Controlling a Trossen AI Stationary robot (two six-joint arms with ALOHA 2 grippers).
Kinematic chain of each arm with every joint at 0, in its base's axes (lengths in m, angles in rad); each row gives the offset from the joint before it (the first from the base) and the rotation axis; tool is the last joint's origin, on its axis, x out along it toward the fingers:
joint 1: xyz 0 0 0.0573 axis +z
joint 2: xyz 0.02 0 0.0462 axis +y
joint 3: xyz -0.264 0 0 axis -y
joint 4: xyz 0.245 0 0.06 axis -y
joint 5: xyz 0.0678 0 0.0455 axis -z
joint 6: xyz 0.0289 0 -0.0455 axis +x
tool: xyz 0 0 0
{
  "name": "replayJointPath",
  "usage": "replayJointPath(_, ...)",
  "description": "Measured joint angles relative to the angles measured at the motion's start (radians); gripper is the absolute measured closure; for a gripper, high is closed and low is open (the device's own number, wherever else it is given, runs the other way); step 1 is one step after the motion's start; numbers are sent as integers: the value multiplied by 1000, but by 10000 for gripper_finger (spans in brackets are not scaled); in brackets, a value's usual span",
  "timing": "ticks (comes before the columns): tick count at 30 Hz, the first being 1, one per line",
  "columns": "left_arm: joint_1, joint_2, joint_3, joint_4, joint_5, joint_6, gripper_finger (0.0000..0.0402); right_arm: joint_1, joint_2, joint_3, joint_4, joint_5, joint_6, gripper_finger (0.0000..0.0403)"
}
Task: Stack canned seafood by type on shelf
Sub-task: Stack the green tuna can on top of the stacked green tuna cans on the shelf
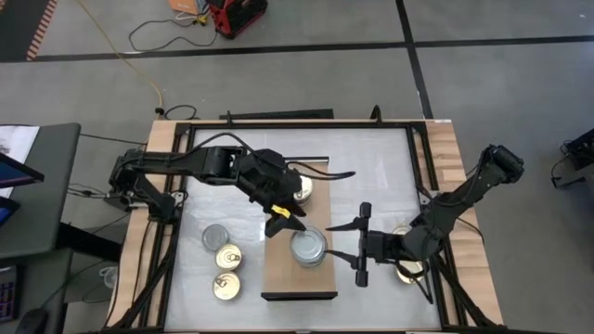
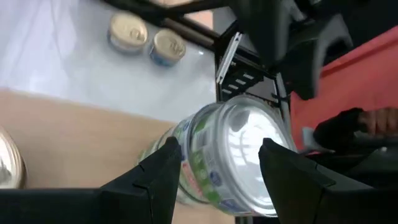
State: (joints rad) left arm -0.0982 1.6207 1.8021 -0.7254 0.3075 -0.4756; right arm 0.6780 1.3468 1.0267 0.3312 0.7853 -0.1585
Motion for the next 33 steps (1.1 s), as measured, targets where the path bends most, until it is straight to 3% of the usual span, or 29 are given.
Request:
replayJointPath(4, -16, -8, 85, -22, -83, 146, 196, 17, 0, 0, -1, 5, -3, 159)
replayJointPath(10, -182, -5, 142, -168, -427, 431, 196, 78, -9, 0, -9, 127, -42, 159)
replayJointPath(15, -318, -3, 142, -199, -620, 491, 196, 110, -16, 0, -18, 166, -33, 159)
replayJointPath(20, -420, 0, 121, -199, -722, 516, 196, 122, -18, 0, -25, 167, -8, 159)
replayJointPath(26, -451, 3, -7, -129, -905, 587, 196, 117, -18, 0, -30, 168, 12, 159)
replayJointPath(33, -444, 1, -38, -47, -944, 663, 196, 116, -18, 0, -32, 167, 21, 159)
